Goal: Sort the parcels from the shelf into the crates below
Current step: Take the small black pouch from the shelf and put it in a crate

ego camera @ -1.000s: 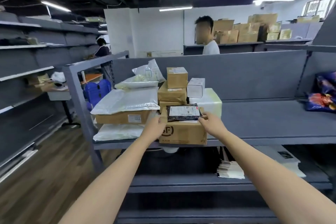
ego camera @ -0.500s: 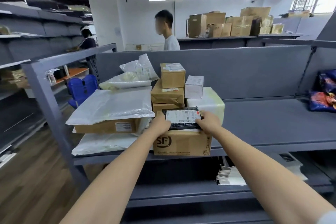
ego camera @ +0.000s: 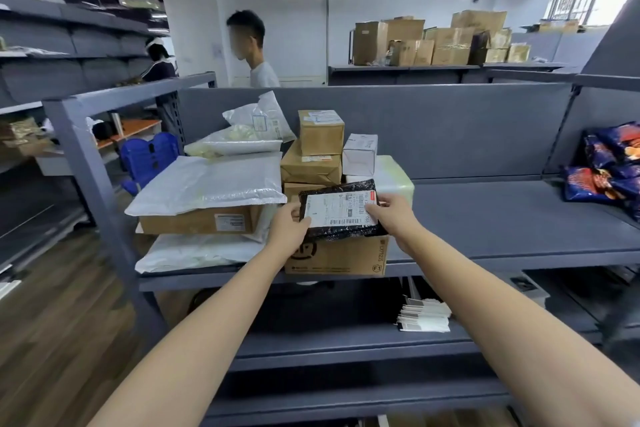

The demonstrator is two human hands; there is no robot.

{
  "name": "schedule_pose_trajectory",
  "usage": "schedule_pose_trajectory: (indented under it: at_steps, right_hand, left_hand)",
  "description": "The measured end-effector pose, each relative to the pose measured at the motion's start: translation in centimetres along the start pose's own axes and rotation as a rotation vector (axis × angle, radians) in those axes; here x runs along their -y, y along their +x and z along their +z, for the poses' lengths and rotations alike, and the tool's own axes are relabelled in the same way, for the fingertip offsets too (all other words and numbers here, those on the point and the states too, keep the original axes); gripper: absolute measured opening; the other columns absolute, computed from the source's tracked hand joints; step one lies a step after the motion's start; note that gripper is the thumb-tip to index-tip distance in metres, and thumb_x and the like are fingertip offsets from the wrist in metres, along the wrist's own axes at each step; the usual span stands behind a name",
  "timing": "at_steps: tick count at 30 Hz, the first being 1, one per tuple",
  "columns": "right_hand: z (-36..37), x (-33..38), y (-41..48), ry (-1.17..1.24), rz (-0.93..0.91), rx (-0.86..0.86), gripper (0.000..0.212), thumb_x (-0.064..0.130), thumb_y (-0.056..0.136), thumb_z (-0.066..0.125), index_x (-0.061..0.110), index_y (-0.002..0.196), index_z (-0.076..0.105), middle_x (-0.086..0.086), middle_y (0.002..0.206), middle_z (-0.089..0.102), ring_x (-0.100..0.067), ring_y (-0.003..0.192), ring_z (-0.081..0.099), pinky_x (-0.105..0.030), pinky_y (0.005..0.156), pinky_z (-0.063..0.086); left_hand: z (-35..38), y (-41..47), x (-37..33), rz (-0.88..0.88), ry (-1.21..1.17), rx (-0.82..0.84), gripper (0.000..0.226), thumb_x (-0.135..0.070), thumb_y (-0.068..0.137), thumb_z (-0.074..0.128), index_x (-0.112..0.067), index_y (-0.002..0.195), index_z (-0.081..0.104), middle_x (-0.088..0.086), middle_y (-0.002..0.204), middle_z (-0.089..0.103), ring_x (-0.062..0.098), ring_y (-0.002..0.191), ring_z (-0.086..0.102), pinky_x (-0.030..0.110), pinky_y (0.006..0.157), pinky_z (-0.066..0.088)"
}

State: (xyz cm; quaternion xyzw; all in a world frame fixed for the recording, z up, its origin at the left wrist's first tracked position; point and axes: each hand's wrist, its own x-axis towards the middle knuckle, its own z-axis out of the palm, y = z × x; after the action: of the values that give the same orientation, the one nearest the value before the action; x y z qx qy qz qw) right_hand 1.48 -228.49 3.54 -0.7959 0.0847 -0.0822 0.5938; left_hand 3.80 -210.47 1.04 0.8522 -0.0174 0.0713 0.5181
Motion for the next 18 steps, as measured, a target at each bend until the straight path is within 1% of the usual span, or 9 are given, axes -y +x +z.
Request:
schedule_pose_trajectory:
  at_steps: [3, 5, 7, 8, 9, 11, 13, 15, 18]
  right_hand:
    - [-0.6, -0.8, -2.6, 0.008, -0.033, 0.031, 0.029, 0.004, 0.094, 0.049, 0.001, 0.121, 0.059, -0.015, 0.105, 0.065, -0.022, 0.082, 0.061, -0.022, 0.065, 0.051]
    - [-0.7, -1.7, -4.3, -0.004, -0.055, 0.04, 0.028, 0.004, 0.094, 0.051, 0.001, 0.121, 0.059, -0.015, 0.103, 0.065, -0.016, 0.075, 0.06, -0.019, 0.062, 0.051]
    - [-0.8, -3.2, -5.9, -0.008, -0.057, 0.041, 0.029, 0.007, 0.092, 0.054, 0.002, 0.121, 0.059, -0.013, 0.109, 0.066, -0.017, 0.081, 0.061, -0.02, 0.07, 0.05]
    - [-0.7, -4.1, -6.7, -0.009, -0.047, 0.042, 0.03, 0.008, 0.092, 0.056, 0.003, 0.121, 0.059, -0.013, 0.11, 0.066, -0.018, 0.085, 0.061, -0.022, 0.073, 0.049]
    - [-0.7, -5.0, -7.4, -0.012, -0.036, 0.049, 0.03, 0.01, 0.091, 0.058, 0.003, 0.121, 0.059, -0.012, 0.107, 0.067, -0.018, 0.084, 0.061, -0.023, 0.071, 0.049]
    - [-0.7, -6.9, -8.9, -0.017, -0.019, 0.073, 0.031, 0.013, 0.091, 0.059, 0.002, 0.12, 0.059, -0.009, 0.099, 0.066, -0.014, 0.077, 0.06, -0.016, 0.064, 0.047]
    - [-0.5, -8.9, -10.0, -0.032, 0.004, 0.085, 0.032, 0.015, 0.09, 0.06, 0.003, 0.12, 0.058, -0.012, 0.095, 0.067, -0.014, 0.076, 0.059, -0.017, 0.064, 0.046]
    - [-0.1, -11.2, -11.0, -0.02, 0.039, 0.1, 0.031, 0.016, 0.091, 0.059, 0.005, 0.12, 0.057, -0.014, 0.095, 0.068, -0.017, 0.079, 0.06, -0.021, 0.065, 0.045]
    - [1.0, -15.5, -12.5, 0.074, 0.098, 0.148, 0.025, 0.014, 0.092, 0.059, 0.005, 0.115, 0.057, -0.006, 0.09, 0.066, -0.011, 0.073, 0.06, -0.013, 0.054, 0.045]
  left_hand:
    - [0.1, -2.7, 0.6, -0.035, -0.157, -0.037, 0.042, -0.007, 0.092, 0.056, -0.004, 0.133, 0.049, 0.012, 0.134, 0.054, 0.021, 0.123, 0.051, 0.029, 0.101, 0.041]
    - [0.1, -4.7, 1.3, -0.064, -0.24, -0.06, 0.038, -0.006, 0.092, 0.055, -0.003, 0.129, 0.051, 0.014, 0.13, 0.055, 0.019, 0.118, 0.052, 0.026, 0.096, 0.041]
    - [0.2, -6.8, 2.2, -0.101, -0.297, -0.076, 0.035, -0.007, 0.092, 0.056, -0.005, 0.127, 0.053, 0.016, 0.127, 0.056, 0.02, 0.116, 0.052, 0.026, 0.092, 0.04]
    - [0.3, -7.7, 2.8, -0.123, -0.315, -0.081, 0.035, -0.009, 0.092, 0.057, -0.006, 0.126, 0.054, 0.017, 0.126, 0.056, 0.022, 0.117, 0.053, 0.027, 0.09, 0.041]
    - [0.6, -8.6, 3.6, -0.145, -0.328, -0.081, 0.034, -0.01, 0.091, 0.058, -0.008, 0.125, 0.054, 0.016, 0.125, 0.057, 0.024, 0.115, 0.055, 0.028, 0.089, 0.041]
    - [1.2, -10.4, 5.2, -0.182, -0.338, -0.071, 0.033, -0.011, 0.091, 0.059, -0.009, 0.124, 0.055, 0.015, 0.123, 0.058, 0.021, 0.105, 0.056, 0.03, 0.086, 0.043]
    - [2.0, -11.9, 6.9, -0.211, -0.344, -0.071, 0.033, -0.011, 0.09, 0.06, -0.009, 0.123, 0.056, 0.015, 0.122, 0.059, 0.02, 0.101, 0.057, 0.031, 0.087, 0.045]
    - [2.9, -13.2, 8.9, -0.252, -0.334, -0.072, 0.035, -0.013, 0.09, 0.061, -0.011, 0.124, 0.055, 0.014, 0.122, 0.061, 0.023, 0.104, 0.059, 0.034, 0.09, 0.046]
    - [4.5, -14.6, 13.4, -0.304, -0.34, -0.061, 0.035, -0.014, 0.09, 0.062, -0.011, 0.124, 0.056, 0.013, 0.124, 0.061, 0.024, 0.107, 0.06, 0.036, 0.091, 0.047]
